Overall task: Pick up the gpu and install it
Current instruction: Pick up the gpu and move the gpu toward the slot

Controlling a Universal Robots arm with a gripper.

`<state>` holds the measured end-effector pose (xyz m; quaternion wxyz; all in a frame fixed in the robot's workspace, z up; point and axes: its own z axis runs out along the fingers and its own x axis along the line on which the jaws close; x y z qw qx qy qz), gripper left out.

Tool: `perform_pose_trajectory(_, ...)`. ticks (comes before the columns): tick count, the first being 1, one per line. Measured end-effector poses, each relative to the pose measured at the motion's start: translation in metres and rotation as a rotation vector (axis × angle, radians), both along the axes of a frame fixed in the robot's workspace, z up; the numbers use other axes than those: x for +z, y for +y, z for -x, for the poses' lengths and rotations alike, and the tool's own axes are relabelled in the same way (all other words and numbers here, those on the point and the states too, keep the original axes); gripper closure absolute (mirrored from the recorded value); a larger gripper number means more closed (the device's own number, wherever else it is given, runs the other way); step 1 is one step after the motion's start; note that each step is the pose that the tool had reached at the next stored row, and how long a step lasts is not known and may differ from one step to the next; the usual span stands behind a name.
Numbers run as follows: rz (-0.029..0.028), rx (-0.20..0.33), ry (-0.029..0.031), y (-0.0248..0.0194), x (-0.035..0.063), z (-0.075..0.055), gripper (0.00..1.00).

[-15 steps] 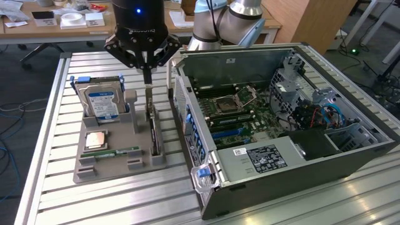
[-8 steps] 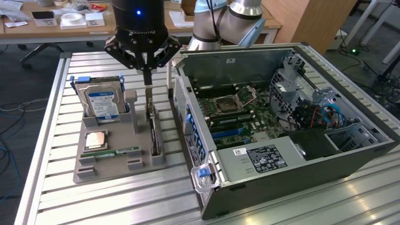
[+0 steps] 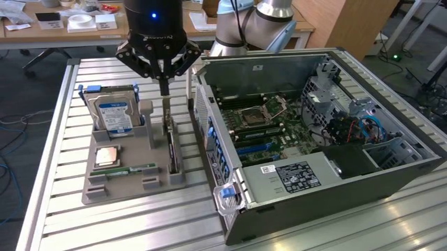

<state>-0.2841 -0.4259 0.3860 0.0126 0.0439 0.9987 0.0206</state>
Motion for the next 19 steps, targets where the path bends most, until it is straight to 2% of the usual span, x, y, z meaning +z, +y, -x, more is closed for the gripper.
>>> perform_pose_trajectory(11, 0.0000, 0.000, 0.0000, 0.0000, 0.0000, 0.0000, 0.89)
perform_pose_trajectory(12, 0.0000, 0.000, 0.0000, 0.0000, 0.0000, 0.0000, 0.83)
perform_pose_trajectory(13, 0.0000, 0.000, 0.0000, 0.0000, 0.0000, 0.0000, 0.83)
perform_pose_trajectory(14, 0.0000, 0.000, 0.0000, 0.0000, 0.0000, 0.0000, 0.77)
perform_pose_trajectory(15, 0.0001, 0.000, 0.0000, 0.0000, 0.0000, 0.0000, 0.77)
perform_pose_trajectory(18, 0.0000, 0.000, 0.0000, 0.0000, 0.0000, 0.0000, 0.59)
perform_pose_trajectory(19, 0.0000, 0.000, 0.0000, 0.0000, 0.0000, 0.0000, 0.59)
